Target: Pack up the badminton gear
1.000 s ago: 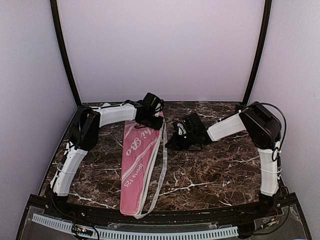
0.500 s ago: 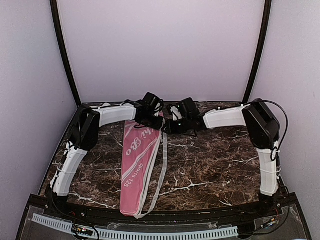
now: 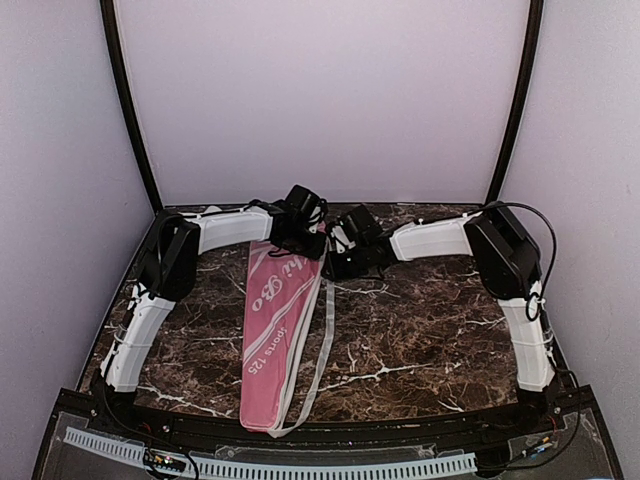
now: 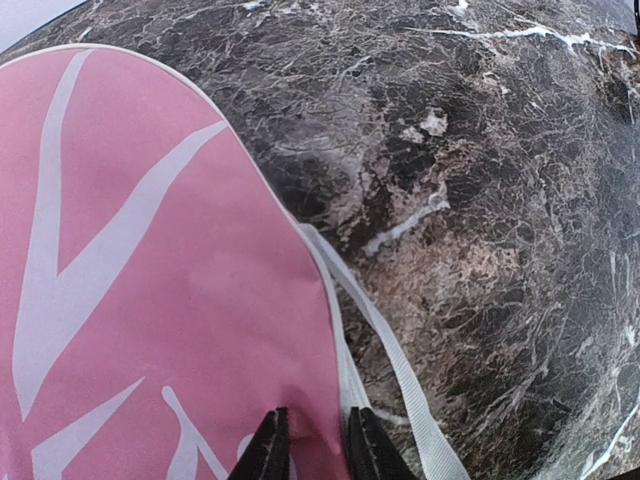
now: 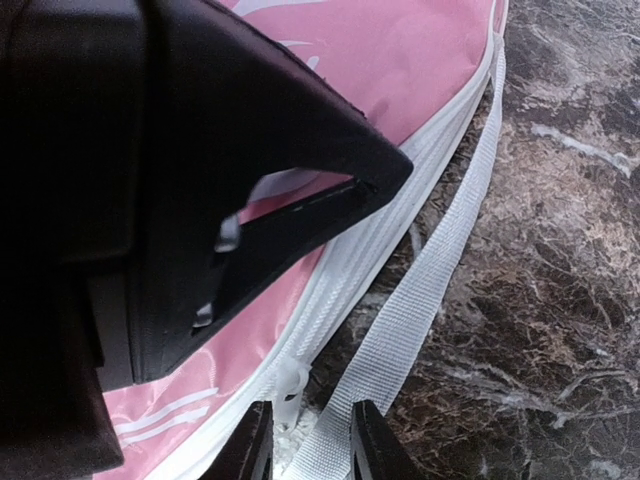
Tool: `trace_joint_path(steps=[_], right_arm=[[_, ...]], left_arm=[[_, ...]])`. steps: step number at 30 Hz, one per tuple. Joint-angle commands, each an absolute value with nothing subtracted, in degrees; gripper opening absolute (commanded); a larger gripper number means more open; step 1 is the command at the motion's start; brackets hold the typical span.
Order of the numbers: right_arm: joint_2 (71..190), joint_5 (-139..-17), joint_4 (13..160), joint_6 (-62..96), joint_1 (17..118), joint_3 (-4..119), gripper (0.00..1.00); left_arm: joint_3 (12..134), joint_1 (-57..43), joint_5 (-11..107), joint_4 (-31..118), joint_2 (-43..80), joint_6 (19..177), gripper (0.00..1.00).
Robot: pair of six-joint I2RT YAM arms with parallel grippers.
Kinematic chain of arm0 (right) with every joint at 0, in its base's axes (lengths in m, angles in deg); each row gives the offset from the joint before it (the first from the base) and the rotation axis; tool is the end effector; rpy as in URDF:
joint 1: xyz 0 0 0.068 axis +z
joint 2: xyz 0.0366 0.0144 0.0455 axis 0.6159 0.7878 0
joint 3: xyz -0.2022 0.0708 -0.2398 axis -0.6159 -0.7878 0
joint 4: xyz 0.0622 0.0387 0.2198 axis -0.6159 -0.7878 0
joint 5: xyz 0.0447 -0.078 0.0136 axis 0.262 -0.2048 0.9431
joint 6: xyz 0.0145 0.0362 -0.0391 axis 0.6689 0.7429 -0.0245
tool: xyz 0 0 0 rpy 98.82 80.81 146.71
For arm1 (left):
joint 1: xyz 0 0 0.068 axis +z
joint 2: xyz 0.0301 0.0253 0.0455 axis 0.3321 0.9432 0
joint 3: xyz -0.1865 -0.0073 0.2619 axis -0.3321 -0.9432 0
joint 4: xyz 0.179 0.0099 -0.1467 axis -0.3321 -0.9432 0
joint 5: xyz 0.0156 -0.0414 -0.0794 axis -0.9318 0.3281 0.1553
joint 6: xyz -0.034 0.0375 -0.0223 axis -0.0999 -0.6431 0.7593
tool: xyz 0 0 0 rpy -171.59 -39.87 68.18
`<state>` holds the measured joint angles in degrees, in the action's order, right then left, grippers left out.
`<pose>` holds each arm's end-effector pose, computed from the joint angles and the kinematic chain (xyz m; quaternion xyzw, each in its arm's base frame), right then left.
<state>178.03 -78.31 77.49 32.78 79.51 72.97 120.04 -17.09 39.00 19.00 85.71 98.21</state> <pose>0.3684 0.3323 0.1974 -0.1768 0.9117 0.2452 0.2781 0.4551 -0.3360 0.1985 0.1932 0.9055 -0.1497 0.3469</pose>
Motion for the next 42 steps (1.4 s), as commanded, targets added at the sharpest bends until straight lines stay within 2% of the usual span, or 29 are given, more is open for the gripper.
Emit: trace_joint_path(steps=[1,21,33,42], right_arm=[[179.5,-79.4,76.9,31.9,80.4,74.7,0.28],[179.9,-81.8,74.4,30.3,83.0,76.8,0.20],[169.6,-88.8,91.1,36.2,83.3,59.8,0.18],[169.1,-87.3,95.9,33.3,84.4,58.4,0.21]], left_arm=[[119.7,-16.6,39.2,17.3,87.0,98.8,0.22],[119.6,-16.5,39.2,17.4,87.0,99.0,0.22],[118.8,-16.4,39.8,18.0,87.0,99.8,0.21],[118.8,-16.3,40.2,18.3,87.0,100.1,0.21]])
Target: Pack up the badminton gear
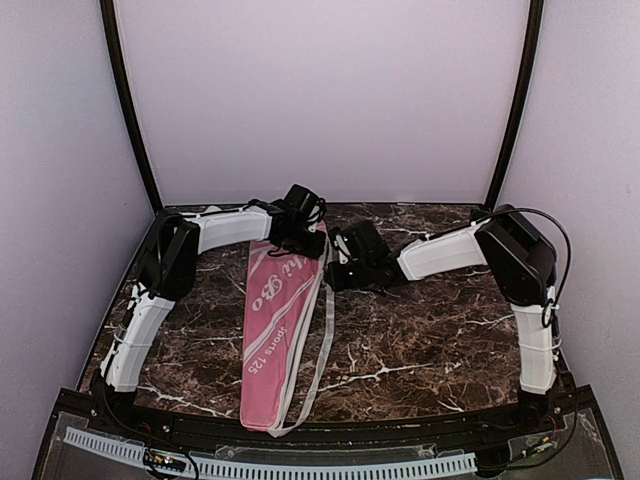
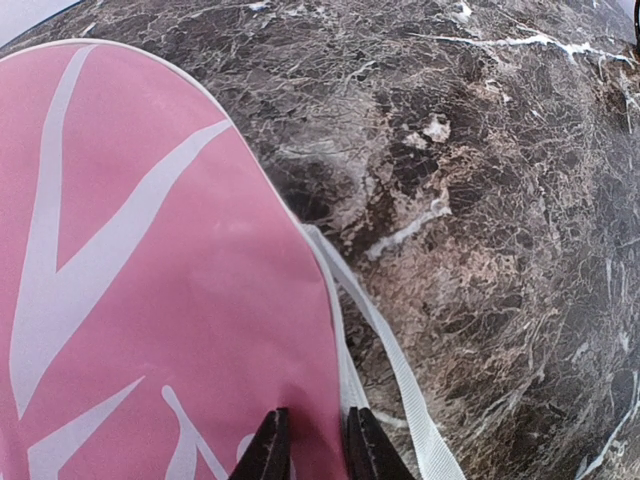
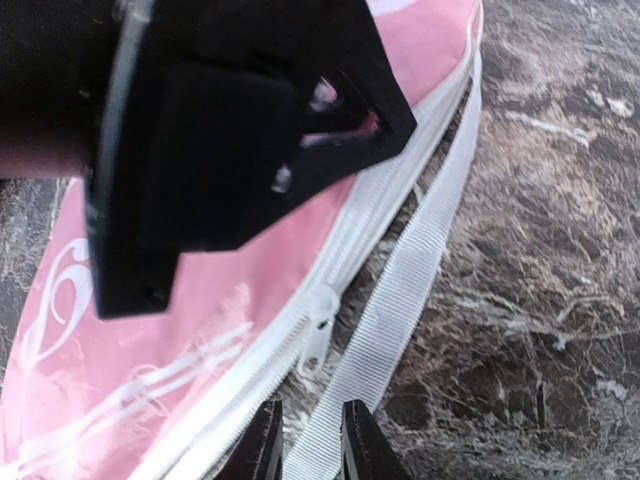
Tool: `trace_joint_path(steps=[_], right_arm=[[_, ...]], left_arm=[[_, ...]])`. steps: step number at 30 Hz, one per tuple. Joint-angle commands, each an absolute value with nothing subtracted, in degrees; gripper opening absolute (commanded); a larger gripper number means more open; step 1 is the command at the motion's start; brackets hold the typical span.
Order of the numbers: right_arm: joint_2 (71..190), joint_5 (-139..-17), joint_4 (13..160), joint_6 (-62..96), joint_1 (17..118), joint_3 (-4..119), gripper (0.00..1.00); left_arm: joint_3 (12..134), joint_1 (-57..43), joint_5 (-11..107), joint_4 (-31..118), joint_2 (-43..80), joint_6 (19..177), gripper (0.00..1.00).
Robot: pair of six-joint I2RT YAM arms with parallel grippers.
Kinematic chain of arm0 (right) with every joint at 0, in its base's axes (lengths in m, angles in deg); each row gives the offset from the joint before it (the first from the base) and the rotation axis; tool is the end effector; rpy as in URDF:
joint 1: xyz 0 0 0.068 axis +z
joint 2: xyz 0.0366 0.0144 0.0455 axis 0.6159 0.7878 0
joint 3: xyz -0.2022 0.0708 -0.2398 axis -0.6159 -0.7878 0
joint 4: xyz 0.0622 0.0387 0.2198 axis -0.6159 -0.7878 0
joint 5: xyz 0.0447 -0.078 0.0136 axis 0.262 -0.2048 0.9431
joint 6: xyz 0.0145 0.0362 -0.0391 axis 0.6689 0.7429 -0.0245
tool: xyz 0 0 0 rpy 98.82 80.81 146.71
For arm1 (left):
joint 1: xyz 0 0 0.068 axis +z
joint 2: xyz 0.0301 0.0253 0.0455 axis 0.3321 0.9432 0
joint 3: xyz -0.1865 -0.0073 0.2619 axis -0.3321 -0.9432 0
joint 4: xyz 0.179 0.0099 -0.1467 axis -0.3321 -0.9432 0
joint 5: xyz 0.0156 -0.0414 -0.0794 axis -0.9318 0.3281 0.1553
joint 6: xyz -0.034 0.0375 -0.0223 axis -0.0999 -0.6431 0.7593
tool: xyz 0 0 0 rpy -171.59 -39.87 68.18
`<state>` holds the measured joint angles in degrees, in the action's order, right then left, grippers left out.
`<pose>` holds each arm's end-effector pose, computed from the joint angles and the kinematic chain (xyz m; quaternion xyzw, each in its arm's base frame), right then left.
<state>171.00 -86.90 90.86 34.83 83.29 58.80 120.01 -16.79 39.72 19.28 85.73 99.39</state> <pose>0.3252 0.3273 0.2029 -0.1596 0.8949 0.2311 0.3467 0.4568 -0.3342 0.1985 0.1837 0.9067 -0.1584 0.3450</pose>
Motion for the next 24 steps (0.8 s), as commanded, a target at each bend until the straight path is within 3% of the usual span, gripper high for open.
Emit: trace_joint_path(steps=[1,24], right_arm=[[169.6,-87.6,96.0,32.9,84.6,58.6,0.21],[178.5,-94.2,93.0,29.4,85.4,65.0,0.24]], left_arm=[[118.9,-16.3,40.2,18.3,87.0,100.1,0.21],[118.7,-16.2,40.8,18.7,86.9,100.2,0.21]])
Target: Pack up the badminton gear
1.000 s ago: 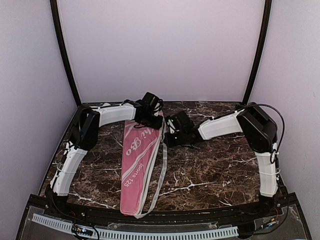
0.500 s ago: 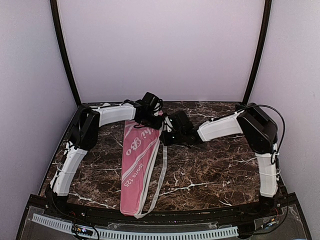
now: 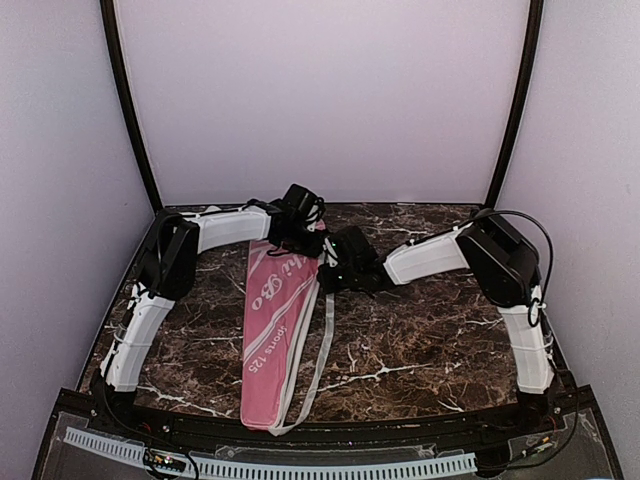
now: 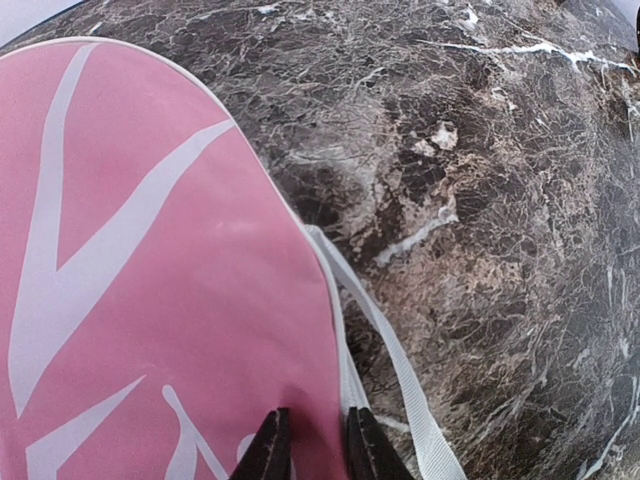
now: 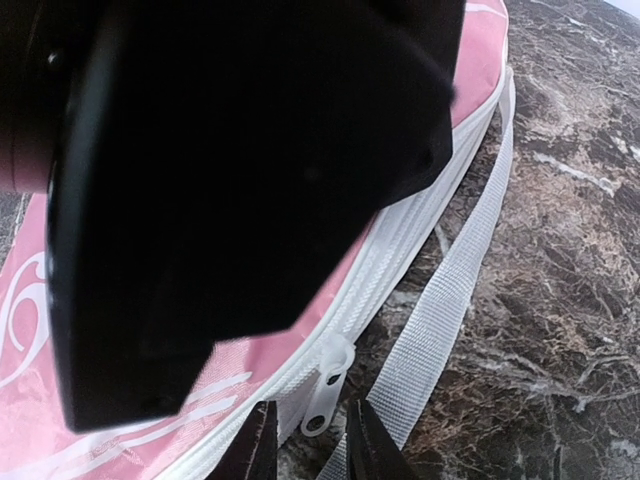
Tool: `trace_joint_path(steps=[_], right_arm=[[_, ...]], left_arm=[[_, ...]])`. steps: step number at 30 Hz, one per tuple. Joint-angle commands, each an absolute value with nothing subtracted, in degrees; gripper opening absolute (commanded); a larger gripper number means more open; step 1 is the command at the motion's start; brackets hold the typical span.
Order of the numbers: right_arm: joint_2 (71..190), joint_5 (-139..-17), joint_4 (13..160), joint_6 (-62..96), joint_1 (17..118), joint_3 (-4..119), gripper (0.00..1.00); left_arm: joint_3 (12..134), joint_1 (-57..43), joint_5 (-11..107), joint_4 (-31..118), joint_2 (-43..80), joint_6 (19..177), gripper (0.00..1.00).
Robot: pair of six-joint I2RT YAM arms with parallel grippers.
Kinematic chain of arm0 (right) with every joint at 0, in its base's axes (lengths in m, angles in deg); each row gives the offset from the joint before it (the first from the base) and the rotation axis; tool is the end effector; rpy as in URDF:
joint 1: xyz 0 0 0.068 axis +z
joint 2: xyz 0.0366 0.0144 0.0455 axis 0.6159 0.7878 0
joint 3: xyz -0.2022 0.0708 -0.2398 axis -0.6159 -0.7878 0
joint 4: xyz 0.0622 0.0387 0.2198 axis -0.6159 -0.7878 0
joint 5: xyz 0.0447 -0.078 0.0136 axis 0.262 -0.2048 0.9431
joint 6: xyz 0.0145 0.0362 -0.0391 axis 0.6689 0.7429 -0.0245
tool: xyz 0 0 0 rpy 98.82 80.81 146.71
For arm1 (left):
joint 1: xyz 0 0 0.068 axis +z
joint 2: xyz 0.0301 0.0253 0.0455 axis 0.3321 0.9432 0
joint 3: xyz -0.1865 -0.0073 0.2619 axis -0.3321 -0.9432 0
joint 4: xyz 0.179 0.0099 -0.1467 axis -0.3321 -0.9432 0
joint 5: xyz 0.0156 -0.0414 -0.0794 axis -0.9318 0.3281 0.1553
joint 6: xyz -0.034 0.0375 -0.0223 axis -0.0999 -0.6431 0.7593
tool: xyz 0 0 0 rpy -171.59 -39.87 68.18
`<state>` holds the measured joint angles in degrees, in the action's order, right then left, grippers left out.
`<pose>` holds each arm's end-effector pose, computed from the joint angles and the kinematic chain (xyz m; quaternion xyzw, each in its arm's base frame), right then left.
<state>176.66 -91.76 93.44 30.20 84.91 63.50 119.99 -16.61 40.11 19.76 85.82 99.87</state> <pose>0.3357 0.3530 0.1849 -0.1886 0.8822 0.1967 0.3839 0.4584 -0.3334 0.1982 0.1795 0.9063 -0.1634 0.3460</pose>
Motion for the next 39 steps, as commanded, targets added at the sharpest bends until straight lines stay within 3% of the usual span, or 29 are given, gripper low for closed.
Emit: trace_joint_path(steps=[1,13,39], right_arm=[[178.9,-94.5,92.7,29.3,85.4,65.2,0.24],[179.8,-94.7,90.3,30.6,85.4,65.6,0.00],[168.6,-84.6,92.3,31.2,89.3,54.3,0.00]], left_arm=[[118.7,-16.2,40.8,18.8,86.9,100.2,0.21],[117.9,-16.2,40.2,18.8,87.1,100.7,0.21],[118.6,-12.6,40.6,16.1,89.1,105.0,0.18]])
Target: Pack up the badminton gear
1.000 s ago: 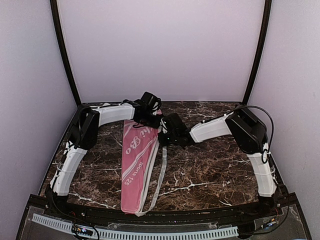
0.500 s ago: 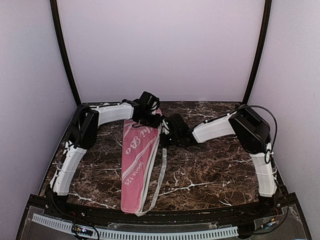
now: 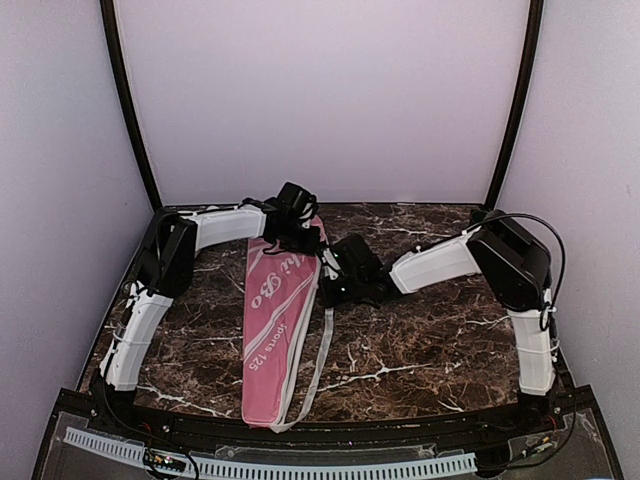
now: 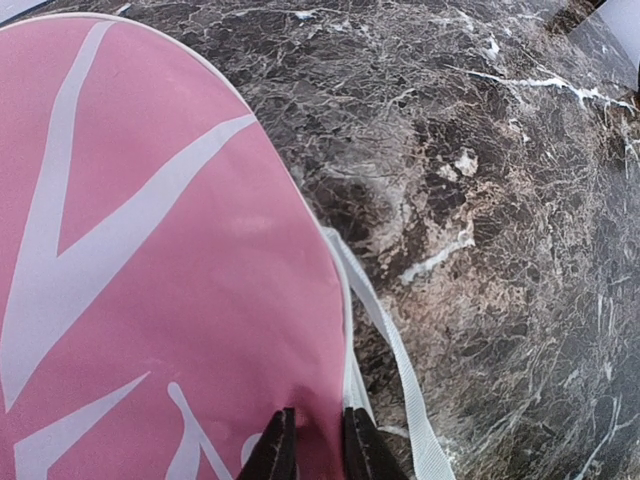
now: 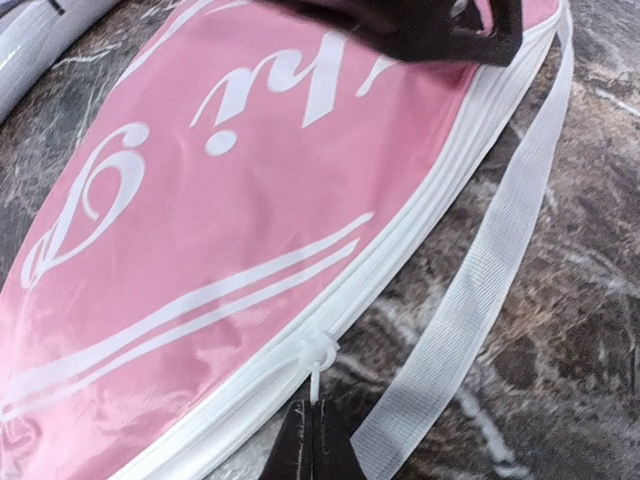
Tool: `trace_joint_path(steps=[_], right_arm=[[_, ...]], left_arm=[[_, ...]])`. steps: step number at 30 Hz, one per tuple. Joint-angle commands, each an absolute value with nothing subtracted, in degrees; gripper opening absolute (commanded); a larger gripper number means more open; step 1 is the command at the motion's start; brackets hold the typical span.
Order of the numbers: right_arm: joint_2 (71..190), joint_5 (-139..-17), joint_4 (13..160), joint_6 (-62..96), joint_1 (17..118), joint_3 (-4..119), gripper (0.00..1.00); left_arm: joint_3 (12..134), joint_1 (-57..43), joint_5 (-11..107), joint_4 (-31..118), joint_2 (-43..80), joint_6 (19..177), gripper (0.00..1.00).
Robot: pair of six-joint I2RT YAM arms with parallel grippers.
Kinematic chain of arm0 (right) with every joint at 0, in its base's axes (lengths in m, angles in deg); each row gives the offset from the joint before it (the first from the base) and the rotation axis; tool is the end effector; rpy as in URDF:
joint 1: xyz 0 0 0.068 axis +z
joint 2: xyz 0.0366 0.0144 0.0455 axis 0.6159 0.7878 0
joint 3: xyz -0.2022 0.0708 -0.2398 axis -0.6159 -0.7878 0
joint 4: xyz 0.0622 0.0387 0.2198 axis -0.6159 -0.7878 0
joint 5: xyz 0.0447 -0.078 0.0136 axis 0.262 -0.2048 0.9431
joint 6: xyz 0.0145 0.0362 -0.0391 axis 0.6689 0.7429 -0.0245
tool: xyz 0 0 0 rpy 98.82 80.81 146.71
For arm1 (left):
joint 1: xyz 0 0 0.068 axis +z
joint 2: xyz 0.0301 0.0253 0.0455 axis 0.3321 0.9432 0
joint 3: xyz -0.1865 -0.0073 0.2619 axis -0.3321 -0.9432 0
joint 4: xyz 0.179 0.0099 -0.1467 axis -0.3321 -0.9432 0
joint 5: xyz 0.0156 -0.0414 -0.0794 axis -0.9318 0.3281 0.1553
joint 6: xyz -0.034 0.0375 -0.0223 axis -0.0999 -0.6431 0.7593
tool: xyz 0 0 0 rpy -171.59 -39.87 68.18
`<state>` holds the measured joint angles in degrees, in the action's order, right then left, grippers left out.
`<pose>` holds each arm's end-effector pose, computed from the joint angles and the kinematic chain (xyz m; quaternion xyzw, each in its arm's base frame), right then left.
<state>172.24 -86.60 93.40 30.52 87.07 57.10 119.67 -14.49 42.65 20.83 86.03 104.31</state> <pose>0.3025 0.3478 0.1889 -0.2238 0.8826 0.2296 0.3438 0.4704 -0.3183 0.1960 0.1356 0.9118 -0.1906 0.3375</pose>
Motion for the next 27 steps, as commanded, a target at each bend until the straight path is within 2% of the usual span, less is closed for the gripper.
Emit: trace_joint_path(steps=[1,9,16,22,27], right_arm=[[168.0,-84.5,92.4,31.6,89.8,53.3,0.00],[165.0,-84.1,94.0,35.0,92.2,47.0,0.00],[167.1,-84.0,94.4,34.8,89.2,50.1,0.00],[168.1,-81.5,95.5,34.0,85.8,50.7,0.00],[168.5,-78.9,97.0,33.9,85.3,50.7,0.00]], left_arm=[[118.5,-12.5,40.6,16.0,89.1,105.0,0.18],[119.5,-11.9,41.1,15.7,88.9,105.0,0.19],[117.5,-13.2,38.0,16.0,80.6,103.3,0.33],[108.3,-14.0,36.8,16.1,72.3,103.3,0.41],[98.7,-18.0,36.2,17.7,66.9,103.4,0.42]])
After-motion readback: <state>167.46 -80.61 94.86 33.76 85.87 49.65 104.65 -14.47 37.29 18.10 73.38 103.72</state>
